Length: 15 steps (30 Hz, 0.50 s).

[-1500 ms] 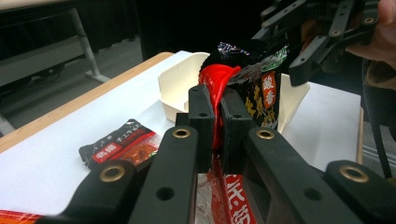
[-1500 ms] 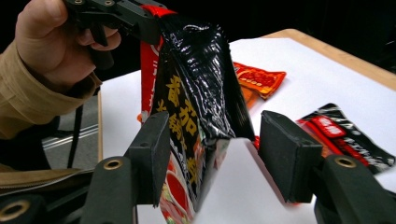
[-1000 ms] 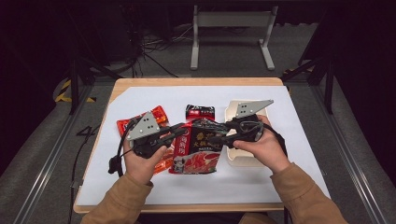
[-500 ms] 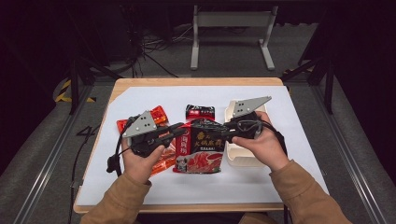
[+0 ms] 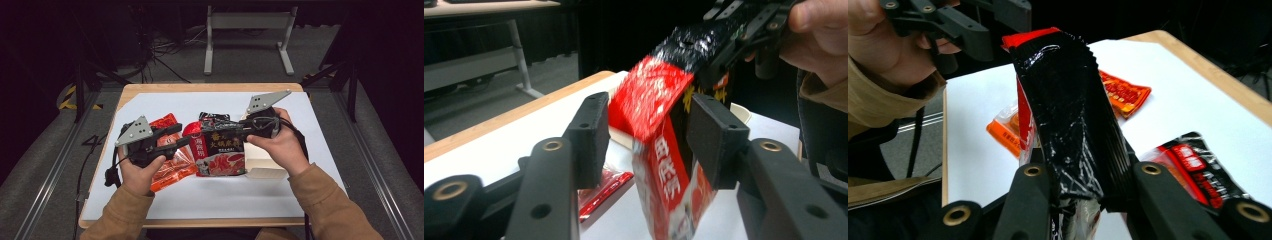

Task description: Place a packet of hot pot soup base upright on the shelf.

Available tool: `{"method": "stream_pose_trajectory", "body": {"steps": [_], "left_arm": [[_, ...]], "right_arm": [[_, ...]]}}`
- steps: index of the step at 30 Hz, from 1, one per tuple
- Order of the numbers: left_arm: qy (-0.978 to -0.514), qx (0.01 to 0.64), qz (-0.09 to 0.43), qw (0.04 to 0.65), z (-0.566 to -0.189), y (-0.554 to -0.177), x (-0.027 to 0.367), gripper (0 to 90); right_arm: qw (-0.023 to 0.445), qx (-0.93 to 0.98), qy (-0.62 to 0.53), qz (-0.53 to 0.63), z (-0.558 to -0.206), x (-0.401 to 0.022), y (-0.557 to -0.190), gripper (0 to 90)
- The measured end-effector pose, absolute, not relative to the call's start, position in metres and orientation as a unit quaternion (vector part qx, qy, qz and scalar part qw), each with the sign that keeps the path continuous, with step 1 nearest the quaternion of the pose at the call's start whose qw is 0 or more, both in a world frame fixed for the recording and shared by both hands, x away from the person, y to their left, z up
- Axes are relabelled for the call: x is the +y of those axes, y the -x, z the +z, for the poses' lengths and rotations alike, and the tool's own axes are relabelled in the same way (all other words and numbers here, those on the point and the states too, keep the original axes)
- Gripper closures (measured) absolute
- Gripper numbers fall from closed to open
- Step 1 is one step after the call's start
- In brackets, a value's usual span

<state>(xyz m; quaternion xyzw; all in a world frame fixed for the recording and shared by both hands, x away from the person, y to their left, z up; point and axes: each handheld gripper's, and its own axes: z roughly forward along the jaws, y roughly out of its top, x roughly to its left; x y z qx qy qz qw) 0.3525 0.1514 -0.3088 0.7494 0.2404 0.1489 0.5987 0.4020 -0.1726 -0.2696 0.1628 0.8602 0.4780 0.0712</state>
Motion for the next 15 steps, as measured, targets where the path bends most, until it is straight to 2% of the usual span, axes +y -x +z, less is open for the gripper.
{"method": "stream_pose_trajectory", "body": {"steps": [6, 10, 15], "left_arm": [[-0.752, 0.256, 0.154, 0.587, -0.310, -0.356, 0.156, 42.5], [-0.754, 0.268, 0.173, 0.574, -0.311, -0.358, 0.161, 39.4], [-0.754, 0.280, 0.173, 0.569, -0.313, -0.362, 0.168, 37.2]], "right_arm": [[0.083, 0.852, -0.161, 0.491, -0.255, -0.178, -0.405, 77.2], [0.096, 0.846, -0.165, 0.499, -0.243, -0.185, -0.409, 77.2], [0.115, 0.846, -0.167, 0.493, -0.235, -0.191, -0.416, 77.1]]}}
